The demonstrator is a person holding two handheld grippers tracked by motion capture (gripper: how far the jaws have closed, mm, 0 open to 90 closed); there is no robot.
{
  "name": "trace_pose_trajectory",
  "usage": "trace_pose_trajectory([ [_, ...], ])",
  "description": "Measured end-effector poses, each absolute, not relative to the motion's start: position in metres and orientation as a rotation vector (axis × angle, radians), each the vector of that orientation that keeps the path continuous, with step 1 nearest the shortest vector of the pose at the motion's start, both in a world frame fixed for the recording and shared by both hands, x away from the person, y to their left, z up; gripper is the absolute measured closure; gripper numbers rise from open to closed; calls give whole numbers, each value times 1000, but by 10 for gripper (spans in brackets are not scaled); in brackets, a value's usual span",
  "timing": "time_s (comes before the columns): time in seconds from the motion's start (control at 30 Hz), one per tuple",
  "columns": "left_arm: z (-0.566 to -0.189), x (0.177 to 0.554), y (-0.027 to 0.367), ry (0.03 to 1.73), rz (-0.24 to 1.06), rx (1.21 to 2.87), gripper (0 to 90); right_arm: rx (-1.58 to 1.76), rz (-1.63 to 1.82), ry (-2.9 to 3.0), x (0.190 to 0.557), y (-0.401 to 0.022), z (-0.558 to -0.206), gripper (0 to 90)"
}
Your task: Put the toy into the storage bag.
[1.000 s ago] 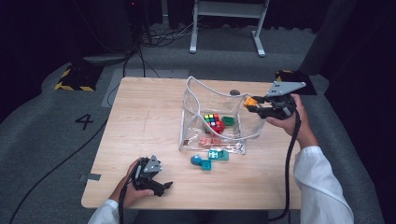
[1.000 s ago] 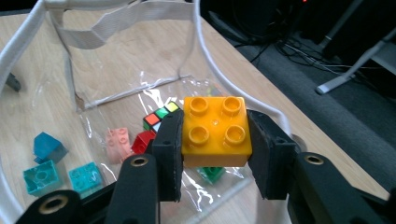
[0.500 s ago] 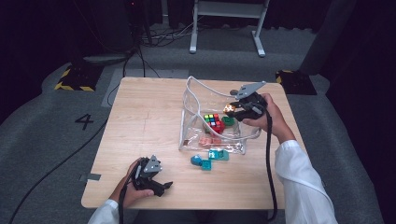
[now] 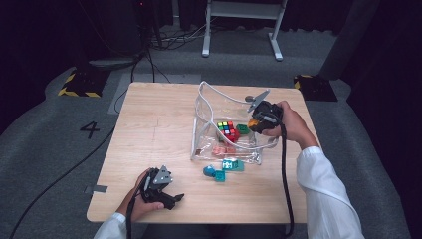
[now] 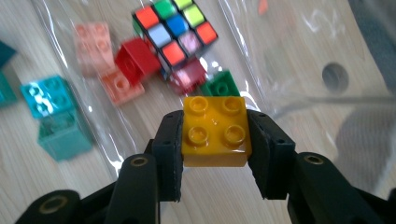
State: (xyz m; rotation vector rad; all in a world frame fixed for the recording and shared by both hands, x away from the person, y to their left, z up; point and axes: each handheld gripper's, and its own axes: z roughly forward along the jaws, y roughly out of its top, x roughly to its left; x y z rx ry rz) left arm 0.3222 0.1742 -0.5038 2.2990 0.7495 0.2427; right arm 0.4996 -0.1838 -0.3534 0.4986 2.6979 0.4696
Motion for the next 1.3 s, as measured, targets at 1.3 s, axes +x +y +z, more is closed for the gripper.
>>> trace_pose_trajectory([
  [1.3, -504, 322, 174, 750, 242, 2299, 81, 766, 1200, 2257, 399, -286, -324, 275],
])
